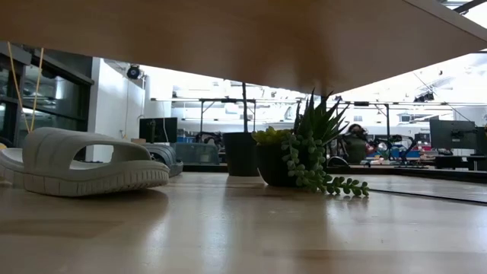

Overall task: Pick and place slides into the shelf
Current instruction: Put the right gray slipper on the shelf

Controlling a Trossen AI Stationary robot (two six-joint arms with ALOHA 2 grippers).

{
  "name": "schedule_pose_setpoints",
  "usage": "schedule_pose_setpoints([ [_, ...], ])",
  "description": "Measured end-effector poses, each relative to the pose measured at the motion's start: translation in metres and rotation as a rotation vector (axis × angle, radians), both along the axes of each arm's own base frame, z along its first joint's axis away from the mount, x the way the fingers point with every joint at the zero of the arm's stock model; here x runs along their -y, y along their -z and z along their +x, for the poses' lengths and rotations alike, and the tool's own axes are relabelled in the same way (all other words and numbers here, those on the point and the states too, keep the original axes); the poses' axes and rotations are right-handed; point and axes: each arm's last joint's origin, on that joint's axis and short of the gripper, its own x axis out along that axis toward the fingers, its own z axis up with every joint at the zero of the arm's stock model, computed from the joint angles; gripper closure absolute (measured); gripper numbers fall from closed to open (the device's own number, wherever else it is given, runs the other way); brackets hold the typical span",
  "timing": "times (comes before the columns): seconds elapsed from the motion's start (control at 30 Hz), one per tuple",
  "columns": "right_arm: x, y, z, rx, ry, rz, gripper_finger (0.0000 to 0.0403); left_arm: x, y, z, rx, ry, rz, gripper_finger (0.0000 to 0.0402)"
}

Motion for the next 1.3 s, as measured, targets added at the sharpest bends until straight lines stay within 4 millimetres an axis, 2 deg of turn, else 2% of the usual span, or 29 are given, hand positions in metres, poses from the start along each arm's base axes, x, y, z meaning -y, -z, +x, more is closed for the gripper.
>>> schedule_pose_setpoints([
  [0.13,-0.004,0.003,0.0,-0.013,0.034,-0.07,0.0403,-0.006,0.008,0.011,-0.022,0.018,-0.039,0.0137],
  [0.3,-0.009,0.004,0.001,-0.015,0.044,-0.117,0.0403,-0.017,0.019,0.022,-0.047,0.041,-0.079,0.0137],
  [0.57,-0.014,0.007,0.0,-0.039,0.059,-0.152,0.0403,-0.035,0.027,0.025,-0.075,0.015,-0.079,0.0136],
  [1.3,-0.016,0.006,0.001,-0.007,0.075,-0.214,0.0403,-0.041,0.054,0.044,-0.169,0.053,-0.098,0.0136],
])
